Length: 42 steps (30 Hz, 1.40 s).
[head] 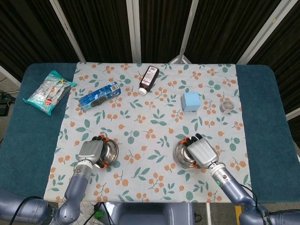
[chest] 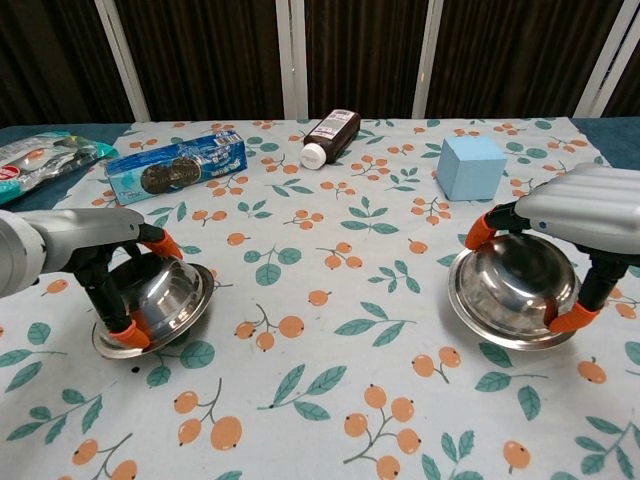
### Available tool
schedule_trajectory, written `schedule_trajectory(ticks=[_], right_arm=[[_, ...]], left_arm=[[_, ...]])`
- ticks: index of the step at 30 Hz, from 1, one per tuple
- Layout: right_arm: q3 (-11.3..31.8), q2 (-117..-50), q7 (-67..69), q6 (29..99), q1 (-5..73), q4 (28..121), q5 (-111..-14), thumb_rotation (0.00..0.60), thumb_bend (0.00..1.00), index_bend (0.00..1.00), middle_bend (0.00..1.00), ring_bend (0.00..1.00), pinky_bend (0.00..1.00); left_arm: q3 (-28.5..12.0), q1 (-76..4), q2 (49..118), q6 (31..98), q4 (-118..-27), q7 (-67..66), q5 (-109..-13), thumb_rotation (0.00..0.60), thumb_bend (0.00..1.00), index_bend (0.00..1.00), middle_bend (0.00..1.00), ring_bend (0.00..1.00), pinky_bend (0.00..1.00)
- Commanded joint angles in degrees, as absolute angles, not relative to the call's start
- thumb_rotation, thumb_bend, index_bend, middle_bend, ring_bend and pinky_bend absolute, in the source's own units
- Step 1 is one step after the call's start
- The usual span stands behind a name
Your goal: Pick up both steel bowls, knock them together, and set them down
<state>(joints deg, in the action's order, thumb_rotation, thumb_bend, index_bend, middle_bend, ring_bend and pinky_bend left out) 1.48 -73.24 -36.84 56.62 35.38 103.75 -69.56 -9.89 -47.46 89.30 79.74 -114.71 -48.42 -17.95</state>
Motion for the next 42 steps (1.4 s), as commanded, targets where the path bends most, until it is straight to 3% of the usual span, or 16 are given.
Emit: schedule_trajectory(ticks=[1, 12, 25, 34, 42], right_arm=[[1.6, -73.2, -37.4, 56.8, 35.6, 104.0, -68.8, 0.600, 0.11, 0.44, 0.28, 0.22, 0.17], [1.8, -73.2, -37.6, 56.8, 36.0, 104.9, -65.4, 0.600, 0.11, 0.33, 0.14, 0.05, 0.08], [1.8, -73.8, -37.3, 57.5, 36.3, 104.4, -64.0, 0.600, 0.10, 0.23, 0.08, 0.03, 0.03], [1.8, -74.0, -38.4, 58.1, 36.6, 104.7, -62.4, 0.600, 0.08, 0.06, 0.01, 0.00, 0.00], [2.5, -72.2, -38.0, 59.4, 36.3, 106.3, -60.8, 0.600, 0.07, 0.05, 0.00, 0.00, 0.00]], left_arm=[[-9.9, -47.0, 90.0, 78.5, -113.6, -46.0, -21.7, 0.600, 0.01, 0.22, 0.07, 0.10, 0.31], [-9.5, -46.8, 90.5, 79.4, -113.2, -46.4, -24.0, 0.600, 0.00, 0.20, 0.05, 0.07, 0.28], [-9.2, -46.2, 91.8, 77.9, -110.6, -45.4, -27.3, 0.600, 0.00, 0.13, 0.00, 0.01, 0.21], [-9.3, -46.1, 91.4, 77.6, -111.8, -45.3, -28.6, 0.600, 0.00, 0.07, 0.00, 0.00, 0.15], [-9.1, -44.5, 88.0, 78.9, -116.4, -42.5, -35.5, 0.600, 0.00, 0.07, 0.00, 0.00, 0.15]])
